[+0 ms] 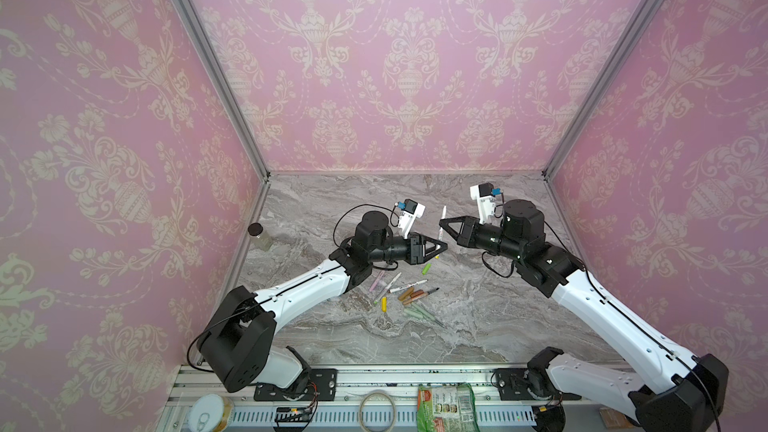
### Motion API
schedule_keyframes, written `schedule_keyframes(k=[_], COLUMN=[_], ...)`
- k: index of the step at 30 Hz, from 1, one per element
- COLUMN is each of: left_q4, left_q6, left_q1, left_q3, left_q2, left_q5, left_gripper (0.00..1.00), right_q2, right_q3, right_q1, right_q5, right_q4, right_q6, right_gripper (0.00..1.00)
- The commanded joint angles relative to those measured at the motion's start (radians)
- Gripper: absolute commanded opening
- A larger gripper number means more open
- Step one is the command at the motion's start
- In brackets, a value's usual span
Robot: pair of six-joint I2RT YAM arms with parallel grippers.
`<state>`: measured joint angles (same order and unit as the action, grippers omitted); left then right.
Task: Insert the pens into the pen caps
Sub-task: 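Bring the white marker to the left gripper and close it on the marker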
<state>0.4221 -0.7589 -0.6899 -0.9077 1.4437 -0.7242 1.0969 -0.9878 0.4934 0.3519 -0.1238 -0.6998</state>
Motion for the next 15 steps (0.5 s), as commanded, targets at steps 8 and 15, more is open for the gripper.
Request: schedule_keyframes(k=[8,15], left_q4=[0.018,-0.043], left_q6=[-0.008,0.045], left_q1=[0.016,0.033], left_q3=[-0.024,-0.007], left_q2=[0.001,-0.043], left_q5=[-0.003,0.052], left_gripper=[0.14,0.06], right_q2=[-0.008,-0.003], right_q3=[0.011,-0.007], right_q1=[0.007,0.007], right_q5=[0.005,0.005], right_q4=[0.032,0.009], right_q6=[0.023,0.037], right_gripper=[0.0,0.04])
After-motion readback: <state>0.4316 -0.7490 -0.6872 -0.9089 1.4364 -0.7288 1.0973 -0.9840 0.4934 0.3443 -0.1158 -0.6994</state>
